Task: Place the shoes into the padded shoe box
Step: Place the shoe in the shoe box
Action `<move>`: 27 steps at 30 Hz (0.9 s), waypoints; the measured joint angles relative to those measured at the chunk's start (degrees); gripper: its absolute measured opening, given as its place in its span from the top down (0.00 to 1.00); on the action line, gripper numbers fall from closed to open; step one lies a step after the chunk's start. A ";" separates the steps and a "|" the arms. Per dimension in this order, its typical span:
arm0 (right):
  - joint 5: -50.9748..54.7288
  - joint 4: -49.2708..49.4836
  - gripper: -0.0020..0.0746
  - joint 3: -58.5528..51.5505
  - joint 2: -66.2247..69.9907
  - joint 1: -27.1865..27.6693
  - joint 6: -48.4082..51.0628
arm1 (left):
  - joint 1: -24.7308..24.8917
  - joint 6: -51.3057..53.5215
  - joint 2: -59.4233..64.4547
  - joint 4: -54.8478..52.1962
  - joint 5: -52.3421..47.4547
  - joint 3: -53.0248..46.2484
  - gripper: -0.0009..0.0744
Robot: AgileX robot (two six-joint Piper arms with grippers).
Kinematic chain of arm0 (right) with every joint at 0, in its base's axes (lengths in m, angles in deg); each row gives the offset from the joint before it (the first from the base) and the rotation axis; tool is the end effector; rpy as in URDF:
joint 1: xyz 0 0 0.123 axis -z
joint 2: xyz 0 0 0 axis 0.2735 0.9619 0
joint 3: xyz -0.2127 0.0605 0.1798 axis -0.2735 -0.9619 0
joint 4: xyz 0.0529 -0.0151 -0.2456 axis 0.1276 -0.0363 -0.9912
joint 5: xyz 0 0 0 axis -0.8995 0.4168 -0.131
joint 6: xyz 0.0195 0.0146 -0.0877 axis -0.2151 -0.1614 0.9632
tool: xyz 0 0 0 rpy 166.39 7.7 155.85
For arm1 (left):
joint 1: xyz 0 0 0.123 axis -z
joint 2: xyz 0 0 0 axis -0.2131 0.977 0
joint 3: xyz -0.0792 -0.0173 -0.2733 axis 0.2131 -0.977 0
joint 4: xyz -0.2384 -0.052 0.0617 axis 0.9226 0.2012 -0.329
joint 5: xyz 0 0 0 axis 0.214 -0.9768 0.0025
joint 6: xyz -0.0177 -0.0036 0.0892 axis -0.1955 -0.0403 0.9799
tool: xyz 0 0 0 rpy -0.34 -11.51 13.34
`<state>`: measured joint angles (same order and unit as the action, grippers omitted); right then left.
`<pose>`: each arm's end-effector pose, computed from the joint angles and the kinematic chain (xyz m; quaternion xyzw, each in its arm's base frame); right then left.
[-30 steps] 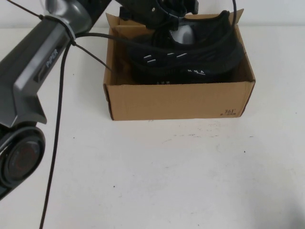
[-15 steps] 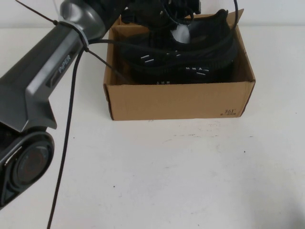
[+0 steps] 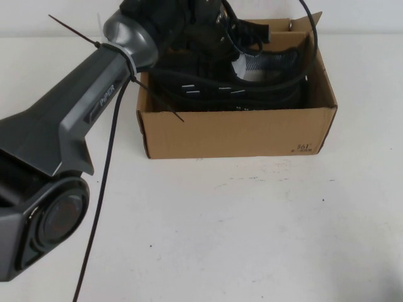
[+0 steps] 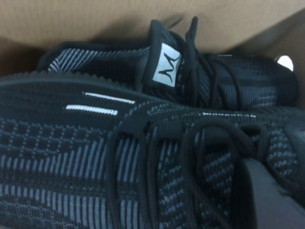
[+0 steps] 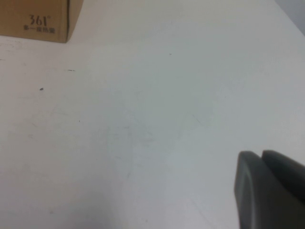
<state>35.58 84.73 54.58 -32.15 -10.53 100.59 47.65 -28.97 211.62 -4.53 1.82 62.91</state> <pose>0.0516 -0.0025 0.1692 -0.0259 0.8120 -0.0575 0.5802 0.4251 -0.2938 0.3226 0.0662 0.9220 -0.1650 0.3439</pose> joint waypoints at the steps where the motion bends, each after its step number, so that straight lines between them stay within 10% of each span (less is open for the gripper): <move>1: 0.00 0.00 0.98 0.00 0.00 0.00 0.00 | 0.00 0.00 0.12 0.00 0.00 0.00 0.97; 27: 0.00 0.00 0.98 0.00 0.00 0.00 0.00 | 2.89 1.76 0.12 -0.16 -1.49 0.00 0.97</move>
<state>35.58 84.73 54.58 -32.15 -10.53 100.59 50.53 -27.21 211.74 -4.69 0.33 62.91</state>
